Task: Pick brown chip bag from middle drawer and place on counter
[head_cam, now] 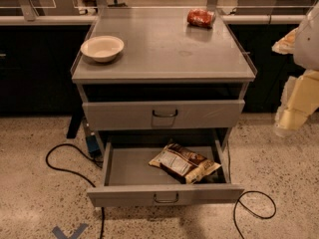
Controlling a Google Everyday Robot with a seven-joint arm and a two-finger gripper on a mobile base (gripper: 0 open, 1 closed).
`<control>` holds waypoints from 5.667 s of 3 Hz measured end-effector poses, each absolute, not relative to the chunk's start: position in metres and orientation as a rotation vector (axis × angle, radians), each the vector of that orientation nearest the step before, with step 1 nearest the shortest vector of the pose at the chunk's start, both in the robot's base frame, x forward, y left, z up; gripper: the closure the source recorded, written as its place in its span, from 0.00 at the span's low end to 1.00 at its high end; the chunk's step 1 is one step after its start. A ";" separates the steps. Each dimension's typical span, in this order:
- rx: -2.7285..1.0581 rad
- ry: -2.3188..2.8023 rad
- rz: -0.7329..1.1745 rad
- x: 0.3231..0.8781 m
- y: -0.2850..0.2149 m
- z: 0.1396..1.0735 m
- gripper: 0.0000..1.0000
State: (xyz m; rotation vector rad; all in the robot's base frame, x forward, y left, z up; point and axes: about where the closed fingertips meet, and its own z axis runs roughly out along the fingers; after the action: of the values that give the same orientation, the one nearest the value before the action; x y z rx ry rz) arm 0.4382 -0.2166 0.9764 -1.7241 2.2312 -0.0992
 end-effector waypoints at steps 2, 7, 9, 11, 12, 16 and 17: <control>-1.745 2.192 -0.135 0.467 -0.215 0.970 0.00; -1.879 1.977 0.042 0.591 -0.119 0.772 0.00; -1.895 1.938 0.278 0.600 -0.047 0.630 0.00; -1.854 1.982 0.231 0.600 -0.068 0.646 0.00; -1.743 2.056 0.110 0.609 -0.111 0.696 0.00; -1.794 2.094 0.634 0.558 -0.054 0.507 0.00; -1.788 2.115 0.693 0.549 -0.051 0.478 0.00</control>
Offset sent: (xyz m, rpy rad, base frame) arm 0.0675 0.0019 -0.0189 -0.0348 -0.0548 0.0570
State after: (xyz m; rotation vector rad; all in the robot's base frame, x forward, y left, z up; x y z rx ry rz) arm 0.5486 -0.0510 0.4785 -1.7875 2.1155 0.6927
